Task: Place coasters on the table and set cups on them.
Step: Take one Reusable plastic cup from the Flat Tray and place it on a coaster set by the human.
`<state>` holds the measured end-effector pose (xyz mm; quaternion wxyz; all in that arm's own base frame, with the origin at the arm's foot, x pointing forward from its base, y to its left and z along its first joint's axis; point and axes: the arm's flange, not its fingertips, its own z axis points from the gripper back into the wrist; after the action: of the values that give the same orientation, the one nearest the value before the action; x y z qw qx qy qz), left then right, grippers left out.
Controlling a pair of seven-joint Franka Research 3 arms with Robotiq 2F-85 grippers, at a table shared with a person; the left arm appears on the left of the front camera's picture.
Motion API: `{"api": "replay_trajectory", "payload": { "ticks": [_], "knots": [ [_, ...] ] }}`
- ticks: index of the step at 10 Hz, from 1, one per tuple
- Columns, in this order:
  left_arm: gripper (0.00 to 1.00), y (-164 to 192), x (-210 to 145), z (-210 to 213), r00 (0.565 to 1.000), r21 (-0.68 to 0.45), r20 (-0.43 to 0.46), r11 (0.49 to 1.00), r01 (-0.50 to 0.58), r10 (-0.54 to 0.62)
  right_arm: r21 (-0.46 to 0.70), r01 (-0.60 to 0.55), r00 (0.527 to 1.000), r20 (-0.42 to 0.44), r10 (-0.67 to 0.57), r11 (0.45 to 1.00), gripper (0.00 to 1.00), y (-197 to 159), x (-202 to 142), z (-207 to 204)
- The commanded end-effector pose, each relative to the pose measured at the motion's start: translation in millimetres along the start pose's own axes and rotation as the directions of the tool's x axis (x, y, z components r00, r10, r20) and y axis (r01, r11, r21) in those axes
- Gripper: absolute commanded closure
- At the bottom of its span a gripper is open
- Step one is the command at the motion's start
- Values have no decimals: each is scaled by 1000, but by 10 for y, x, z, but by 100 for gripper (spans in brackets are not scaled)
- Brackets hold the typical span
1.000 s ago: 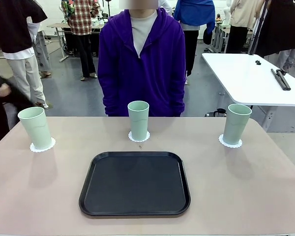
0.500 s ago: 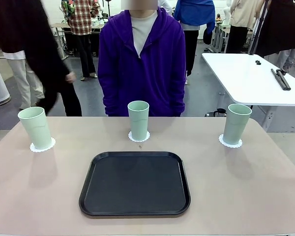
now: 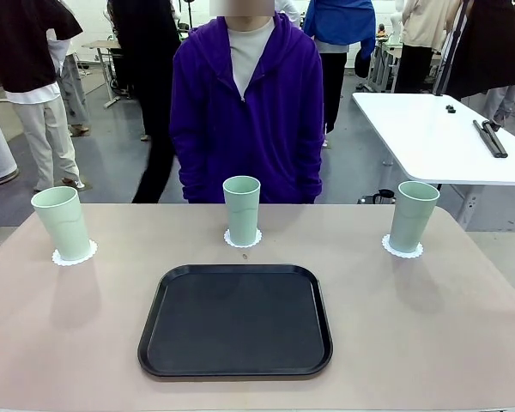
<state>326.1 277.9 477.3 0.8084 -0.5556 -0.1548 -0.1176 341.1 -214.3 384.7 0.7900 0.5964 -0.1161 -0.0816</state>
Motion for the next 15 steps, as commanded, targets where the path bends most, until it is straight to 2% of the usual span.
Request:
{"api": "replay_trajectory", "payload": {
  "ticks": [1,3,6,8,10,12,13,15],
  "knots": [
    [0,257,45,273,1000,-17,9,1000,-10,10,9,-8,1000,0,8,1000,0,1,-11,-5],
    [0,554,-54,408,996,-48,44,996,-72,74,9,-8,1000,0,8,1000,0,1,-11,-5],
    [0,818,-183,609,989,-89,89,990,-108,116,9,-8,1000,0,8,1000,0,1,-11,-5],
    [0,864,-112,733,987,-86,93,989,-122,130,9,-8,1000,0,8,1000,0,1,-11,-5],
    [0,877,-197,758,986,-69,91,989,-134,140,9,-8,1000,0,8,1000,0,1,-11,-5],
    [0,740,-189,709,998,-8,26,999,-53,53,9,-8,1000,0,8,1000,0,1,-11,-5],
    [0,877,-199,733,988,-54,85,990,-128,132,9,-8,1000,0,8,1000,0,1,-11,-5],
    [0,877,-199,733,988,-54,85,990,-128,132,9,-8,1000,0,8,1000,0,1,-11,-5]
  ]
}}
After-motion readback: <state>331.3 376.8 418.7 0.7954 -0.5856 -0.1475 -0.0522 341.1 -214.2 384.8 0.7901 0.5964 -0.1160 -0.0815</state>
